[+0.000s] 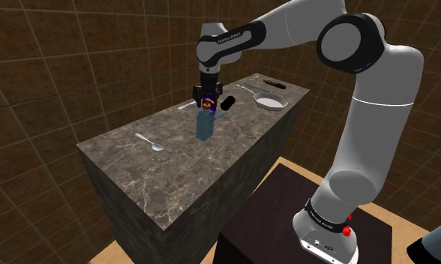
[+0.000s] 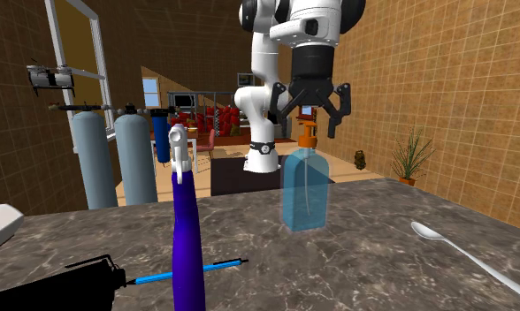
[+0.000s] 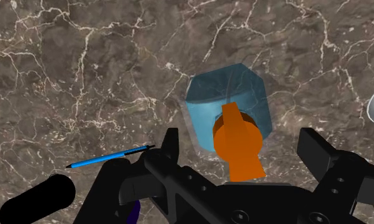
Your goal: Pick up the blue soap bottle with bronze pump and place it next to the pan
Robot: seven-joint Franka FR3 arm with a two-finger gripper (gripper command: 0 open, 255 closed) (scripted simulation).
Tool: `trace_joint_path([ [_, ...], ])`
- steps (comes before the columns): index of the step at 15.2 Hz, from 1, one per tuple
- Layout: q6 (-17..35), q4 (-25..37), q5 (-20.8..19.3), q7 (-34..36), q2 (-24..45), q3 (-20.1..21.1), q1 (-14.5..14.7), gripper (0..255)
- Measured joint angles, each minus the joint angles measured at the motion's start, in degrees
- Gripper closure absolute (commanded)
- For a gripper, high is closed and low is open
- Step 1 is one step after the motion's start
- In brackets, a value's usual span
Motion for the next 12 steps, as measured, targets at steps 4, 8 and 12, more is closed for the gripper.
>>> trace_joint_path([
  [4,0.24,-0.06,0.00,0.01,0.15,0.00,0.01,0],
  [8,0.25,-0.05,0.01,0.01,0.14,0.01,0.01,255],
  [12,0.24,-0.05,0.01,0.01,0.15,0.01,0.01,255],
])
